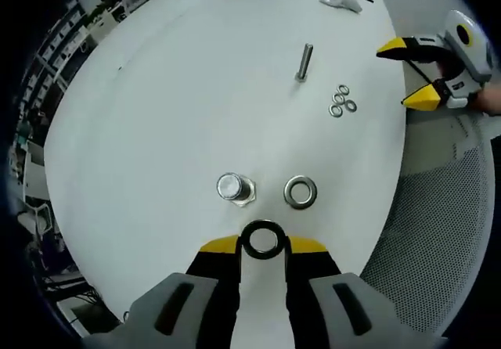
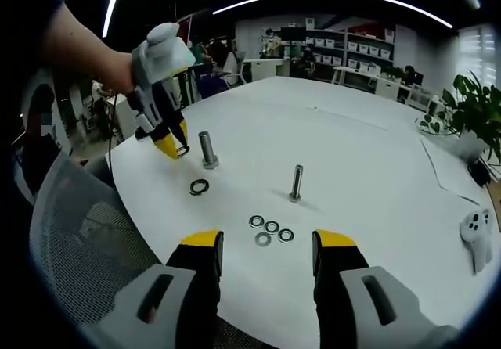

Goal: Place the washer onto the threaded stud by aligning its center hole with the stud, sliding it down to the base, and recovering from edge contact or off-axis alignment until the washer reaches the visible bottom stop.

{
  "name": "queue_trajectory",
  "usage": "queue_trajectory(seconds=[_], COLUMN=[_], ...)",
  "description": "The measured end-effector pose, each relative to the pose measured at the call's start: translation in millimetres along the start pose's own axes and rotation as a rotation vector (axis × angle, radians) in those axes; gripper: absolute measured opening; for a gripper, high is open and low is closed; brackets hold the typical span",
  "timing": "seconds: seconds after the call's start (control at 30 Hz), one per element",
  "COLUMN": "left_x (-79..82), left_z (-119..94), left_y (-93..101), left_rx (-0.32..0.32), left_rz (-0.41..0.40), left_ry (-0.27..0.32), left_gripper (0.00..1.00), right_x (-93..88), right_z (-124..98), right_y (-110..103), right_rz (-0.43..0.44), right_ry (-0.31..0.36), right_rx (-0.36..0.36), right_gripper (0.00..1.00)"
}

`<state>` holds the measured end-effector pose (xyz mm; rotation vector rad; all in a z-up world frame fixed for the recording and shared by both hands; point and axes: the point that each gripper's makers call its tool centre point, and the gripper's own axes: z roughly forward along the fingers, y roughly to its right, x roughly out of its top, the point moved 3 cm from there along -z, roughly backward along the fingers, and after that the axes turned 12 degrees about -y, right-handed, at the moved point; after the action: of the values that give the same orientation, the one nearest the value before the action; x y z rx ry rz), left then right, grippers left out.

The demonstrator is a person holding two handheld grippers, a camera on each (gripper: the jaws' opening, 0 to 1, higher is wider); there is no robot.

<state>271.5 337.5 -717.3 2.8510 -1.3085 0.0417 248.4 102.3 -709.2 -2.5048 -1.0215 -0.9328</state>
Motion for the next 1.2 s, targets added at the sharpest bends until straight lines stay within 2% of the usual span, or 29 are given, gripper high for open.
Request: queue_trajectory(seconds=[0.3, 0.63, 0.93, 1.2], left_x=[4.9, 22.6, 37.7, 39.7], left_z=[-18, -29, -27, -18], left_y=[-11.8, -15.8, -20.9, -19.8], left_rx=[0.024, 0.033, 0.048, 0.039], left_rz=[0.037, 0.074, 0.115, 0.130], left_ry=[0.013, 0.028, 0.009, -0.014], left_gripper=[0.19, 0.19, 0.19, 0.19], right_x=[0.3, 1.1, 1.2, 1.0], right_z=[-1, -2, -1, -1], right_y=[0, 0, 1, 2], right_rz=[0.000, 0.002, -0.002, 0.003], right_ry=[0.002, 0.006, 0.008, 0.007], right_rx=[0.000, -0.005, -0.009, -0.009], right_gripper=[0.48, 0.48, 0.48, 0.48])
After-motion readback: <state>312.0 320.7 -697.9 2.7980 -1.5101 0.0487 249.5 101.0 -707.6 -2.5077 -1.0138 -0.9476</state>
